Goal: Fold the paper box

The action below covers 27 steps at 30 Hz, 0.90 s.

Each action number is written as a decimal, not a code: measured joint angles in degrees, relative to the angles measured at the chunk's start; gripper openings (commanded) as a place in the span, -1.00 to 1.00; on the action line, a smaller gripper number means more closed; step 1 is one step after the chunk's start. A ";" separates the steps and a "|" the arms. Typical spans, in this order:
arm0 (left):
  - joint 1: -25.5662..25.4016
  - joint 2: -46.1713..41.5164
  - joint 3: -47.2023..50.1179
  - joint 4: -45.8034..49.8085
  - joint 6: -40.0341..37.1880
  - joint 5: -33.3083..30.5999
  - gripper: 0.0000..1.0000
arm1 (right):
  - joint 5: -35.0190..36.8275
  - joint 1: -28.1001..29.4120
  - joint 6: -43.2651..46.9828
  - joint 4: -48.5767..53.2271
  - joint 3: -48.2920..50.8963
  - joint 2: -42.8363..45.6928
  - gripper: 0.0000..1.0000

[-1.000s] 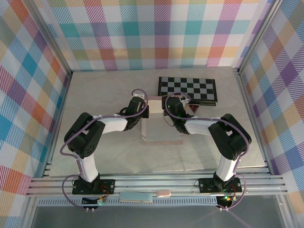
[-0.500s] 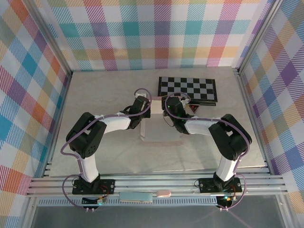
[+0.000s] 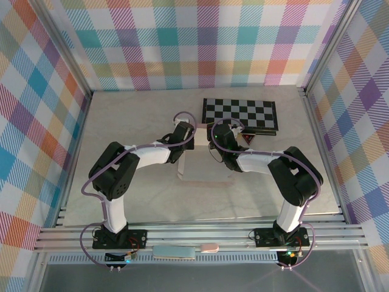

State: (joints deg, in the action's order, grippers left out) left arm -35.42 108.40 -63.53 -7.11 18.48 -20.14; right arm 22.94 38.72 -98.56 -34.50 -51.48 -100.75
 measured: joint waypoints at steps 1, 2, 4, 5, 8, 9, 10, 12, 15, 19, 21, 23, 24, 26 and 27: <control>-0.09 0.02 -0.04 0.15 0.20 -0.31 -1.00 | 0.00 0.00 0.00 0.02 0.00 0.00 -1.00; -0.20 0.02 -0.04 0.20 0.33 -0.57 -1.00 | -0.02 0.00 0.00 0.02 0.00 0.00 -1.00; -0.31 0.02 -0.02 0.28 0.44 -0.96 -1.00 | -0.09 0.00 0.00 0.04 0.00 0.00 -1.00; -0.37 0.02 0.00 0.33 0.42 -1.20 -1.00 | -0.13 0.00 0.00 0.09 0.00 0.02 -0.88; -0.50 -0.04 0.26 0.26 0.20 -2.19 -1.00 | -1.03 0.09 0.42 2.01 0.00 0.98 -0.38; -0.48 -0.13 0.37 0.26 0.11 -2.84 -1.00 | -1.49 0.35 0.59 4.26 0.00 1.99 -0.22; -0.44 -0.22 0.39 0.42 -0.07 -3.41 -1.00 | -1.70 0.63 0.83 6.29 -0.02 2.99 -0.10; -0.37 -0.48 0.48 0.94 -0.76 -4.26 -1.00 | -2.25 0.85 1.95 11.13 -0.02 5.75 0.11; -0.26 -1.36 0.48 2.97 -1.84 -5.07 -1.00 | -3.28 0.50 4.46 19.28 -0.33 11.41 0.30; 0.20 -2.97 -0.13 7.72 -2.64 -5.75 -1.00 | -4.68 -2.84 9.29 30.73 -3.08 19.30 0.30; 0.44 -3.56 -1.25 10.75 -2.89 -6.03 -1.00 | -6.03 -5.20 12.31 36.04 -5.51 22.29 0.28; 0.68 -4.24 -2.14 13.51 -2.93 -6.05 -1.00 | -7.80 -7.43 15.30 39.71 -7.61 23.78 0.27; 0.79 -4.66 -2.58 15.19 -2.95 -6.03 -1.00 | -8.83 -8.57 16.74 41.16 -8.44 23.96 0.25; 0.98 -5.25 -3.54 18.49 -2.91 -5.86 -1.00 | -11.06 -10.34 18.75 43.85 -10.01 23.17 0.24; 1.07 -5.49 -4.15 20.17 -2.89 -5.84 -1.00 | -12.26 -10.93 19.74 44.78 -10.75 22.25 0.24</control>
State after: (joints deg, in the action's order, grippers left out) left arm -34.35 102.91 -67.68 13.06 15.59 -25.98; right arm 10.68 27.79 -78.83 10.28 -62.24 -78.50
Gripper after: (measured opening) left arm 0.060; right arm 0.620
